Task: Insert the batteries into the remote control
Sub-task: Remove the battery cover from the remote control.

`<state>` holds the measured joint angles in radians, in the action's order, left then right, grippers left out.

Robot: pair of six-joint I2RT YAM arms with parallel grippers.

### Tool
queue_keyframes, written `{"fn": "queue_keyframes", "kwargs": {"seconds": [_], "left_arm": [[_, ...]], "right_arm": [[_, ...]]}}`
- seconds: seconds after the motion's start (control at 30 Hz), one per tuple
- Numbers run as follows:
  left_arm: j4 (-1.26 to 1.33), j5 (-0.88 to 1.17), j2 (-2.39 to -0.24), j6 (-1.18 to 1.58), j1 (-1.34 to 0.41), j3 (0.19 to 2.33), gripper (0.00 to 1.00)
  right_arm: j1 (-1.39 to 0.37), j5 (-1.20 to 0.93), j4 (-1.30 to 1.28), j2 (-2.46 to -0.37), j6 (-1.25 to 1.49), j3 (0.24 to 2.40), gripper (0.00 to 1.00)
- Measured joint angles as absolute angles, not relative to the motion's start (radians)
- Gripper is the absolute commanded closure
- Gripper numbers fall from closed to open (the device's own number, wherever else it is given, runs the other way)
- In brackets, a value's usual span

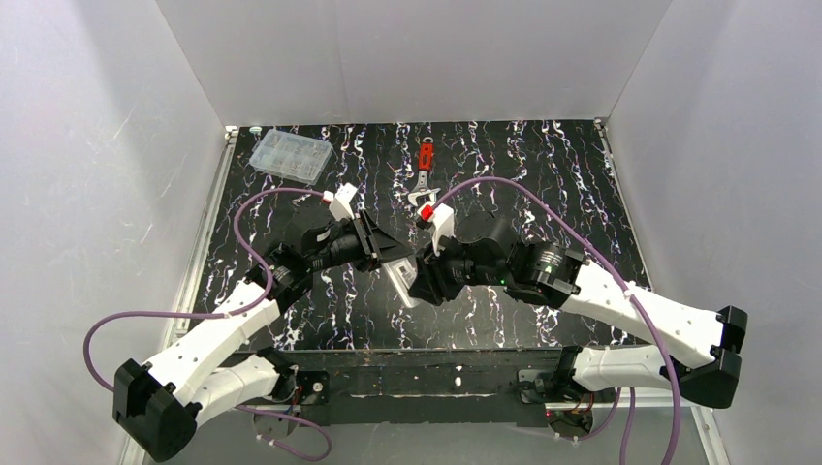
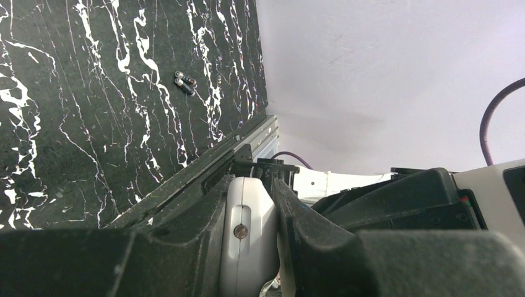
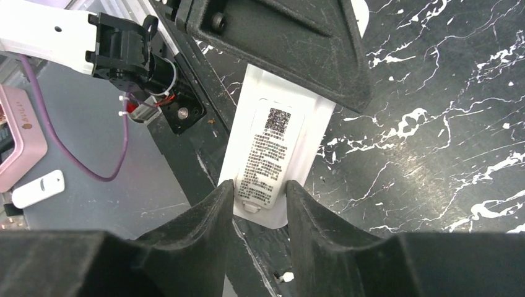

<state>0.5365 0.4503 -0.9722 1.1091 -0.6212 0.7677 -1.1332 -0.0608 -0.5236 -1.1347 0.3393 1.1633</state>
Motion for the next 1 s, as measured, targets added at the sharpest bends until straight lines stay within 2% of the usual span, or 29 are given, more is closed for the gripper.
{"fn": "queue_keyframes", "kwargs": {"seconds": [0.17, 0.7, 1.0], "left_arm": [[0.533, 0.445, -0.973, 1.106, -0.616, 0.768, 1.0], [0.474, 0.428, -0.963, 1.082, -0.615, 0.768, 1.0], [0.39, 0.38, -0.942, 1.061, -0.615, 0.769, 1.0]], "right_arm": [[-1.14, -0.05, -0.532, -1.142, 0.338, 1.177, 0.66], [-1.143, -0.076, -0.559, -1.137, 0.311, 1.187, 0.72], [-1.146, -0.115, -0.537, -1.025, 0.295, 1.13, 0.74]]}}
